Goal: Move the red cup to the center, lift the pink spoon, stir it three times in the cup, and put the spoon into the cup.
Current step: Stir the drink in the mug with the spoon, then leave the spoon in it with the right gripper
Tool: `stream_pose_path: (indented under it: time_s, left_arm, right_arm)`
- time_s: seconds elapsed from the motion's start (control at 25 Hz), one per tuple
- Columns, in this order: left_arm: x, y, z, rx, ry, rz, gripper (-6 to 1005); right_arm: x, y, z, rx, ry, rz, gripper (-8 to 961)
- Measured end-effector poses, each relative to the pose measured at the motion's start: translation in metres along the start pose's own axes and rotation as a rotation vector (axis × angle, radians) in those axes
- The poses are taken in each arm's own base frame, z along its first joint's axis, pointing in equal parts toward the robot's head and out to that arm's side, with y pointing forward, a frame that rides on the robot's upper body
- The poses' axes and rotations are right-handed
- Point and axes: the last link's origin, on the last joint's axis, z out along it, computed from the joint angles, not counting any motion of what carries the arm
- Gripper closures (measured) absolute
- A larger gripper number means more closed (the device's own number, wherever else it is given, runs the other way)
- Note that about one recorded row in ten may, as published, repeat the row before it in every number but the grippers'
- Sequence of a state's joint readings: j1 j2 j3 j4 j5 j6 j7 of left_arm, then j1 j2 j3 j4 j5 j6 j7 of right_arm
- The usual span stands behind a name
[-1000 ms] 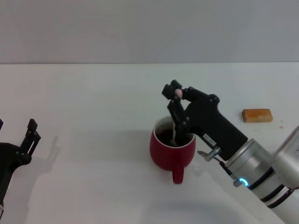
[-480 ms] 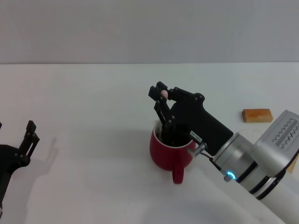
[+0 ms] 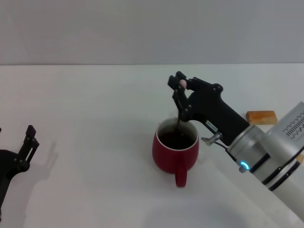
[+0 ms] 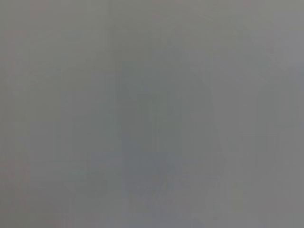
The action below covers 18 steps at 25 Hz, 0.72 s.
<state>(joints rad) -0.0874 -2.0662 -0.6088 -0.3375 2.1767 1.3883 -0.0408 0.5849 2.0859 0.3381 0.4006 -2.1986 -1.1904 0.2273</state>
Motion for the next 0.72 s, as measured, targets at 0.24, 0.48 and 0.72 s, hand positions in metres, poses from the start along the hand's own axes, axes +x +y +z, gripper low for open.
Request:
stream_pose_path:
  time_s: [0.24,0.48,0.72]
  left_arm:
    - [-0.001,-0.001,-0.001,0.000,-0.007,-0.004,184]
    - [0.001,-0.001,-0.001,-0.003,0.010,-0.004,184]
    - [0.002,-0.001,-0.002,-0.003,0.016,-0.004,184]
  right_arm:
    - [0.005,-0.001,-0.021,0.026,-0.015,0.015,955]
    - [0.013,0.010,-0.052,0.053,-0.024,0.062,955]
    - [0.015,0.019,-0.055,0.031,-0.021,0.081,954]
